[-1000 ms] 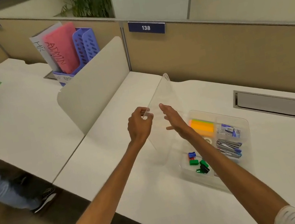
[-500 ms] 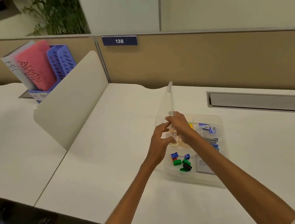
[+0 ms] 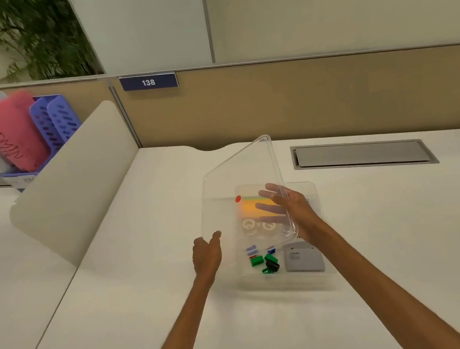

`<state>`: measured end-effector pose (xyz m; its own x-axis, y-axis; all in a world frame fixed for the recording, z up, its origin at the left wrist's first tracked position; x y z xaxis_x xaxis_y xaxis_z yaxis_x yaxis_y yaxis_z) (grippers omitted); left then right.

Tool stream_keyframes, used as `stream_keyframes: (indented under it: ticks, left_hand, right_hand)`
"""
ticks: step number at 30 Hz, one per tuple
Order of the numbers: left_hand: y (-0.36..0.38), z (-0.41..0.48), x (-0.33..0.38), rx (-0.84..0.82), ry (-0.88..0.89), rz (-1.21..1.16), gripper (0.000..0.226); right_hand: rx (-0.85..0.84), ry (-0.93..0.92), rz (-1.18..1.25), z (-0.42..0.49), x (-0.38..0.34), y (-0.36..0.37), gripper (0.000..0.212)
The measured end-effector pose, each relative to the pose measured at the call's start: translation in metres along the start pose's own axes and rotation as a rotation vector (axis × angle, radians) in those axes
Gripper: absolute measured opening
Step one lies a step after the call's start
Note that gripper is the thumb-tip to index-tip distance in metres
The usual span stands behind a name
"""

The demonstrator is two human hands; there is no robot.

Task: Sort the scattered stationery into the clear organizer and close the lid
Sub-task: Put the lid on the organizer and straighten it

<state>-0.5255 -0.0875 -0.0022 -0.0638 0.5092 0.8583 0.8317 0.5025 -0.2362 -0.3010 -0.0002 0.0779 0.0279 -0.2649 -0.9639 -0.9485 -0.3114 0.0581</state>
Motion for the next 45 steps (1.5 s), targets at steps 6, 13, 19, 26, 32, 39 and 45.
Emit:
stream_keyframes:
  ticks: [6,13,19,26,32,39,45]
  left_hand:
    - [0.007,-0.003,0.007,-0.051,0.033,-0.153,0.061]
    - [0.017,-0.020,0.017,-0.008,0.174,-0.143,0.039]
    - [0.026,-0.030,0.013,0.015,0.314,-0.002,0.036]
    - [0.039,-0.035,-0.016,-0.001,0.285,0.200,0.040]
    - [0.041,-0.037,-0.025,0.014,0.282,0.258,0.036]
    - [0.047,-0.041,-0.039,-0.013,0.317,0.294,0.041]
    - [0.050,-0.040,-0.042,-0.043,0.334,0.364,0.045]
  right_hand:
    - [0.083,-0.077,-0.110,-0.016,0.004,-0.035,0.036]
    - [0.501,-0.027,-0.595,-0.037,0.041,-0.087,0.040]
    - [0.605,-0.027,-0.720,-0.050,0.061,-0.109,0.049]
    - [0.734,0.111,-0.905,-0.064,0.102,-0.132,0.041]
    - [0.832,0.184,-0.954,-0.074,0.116,-0.136,0.039]
    - [0.849,0.196,-0.994,-0.076,0.124,-0.133,0.040]
    - [0.818,0.170,-1.037,-0.069,0.118,-0.132,0.039]
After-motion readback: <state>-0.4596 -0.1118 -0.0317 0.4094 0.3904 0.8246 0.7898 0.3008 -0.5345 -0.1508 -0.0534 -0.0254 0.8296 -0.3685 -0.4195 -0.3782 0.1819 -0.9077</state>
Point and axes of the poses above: each hand's wrist, its own z-axis towards the middle knuckle, its own y-axis out of the palm, x = y × z, the point moved 9 cm from there along z, towards the middle knuckle, and after that the axes turned 14 degrees about -z, right-handed, at the moved point
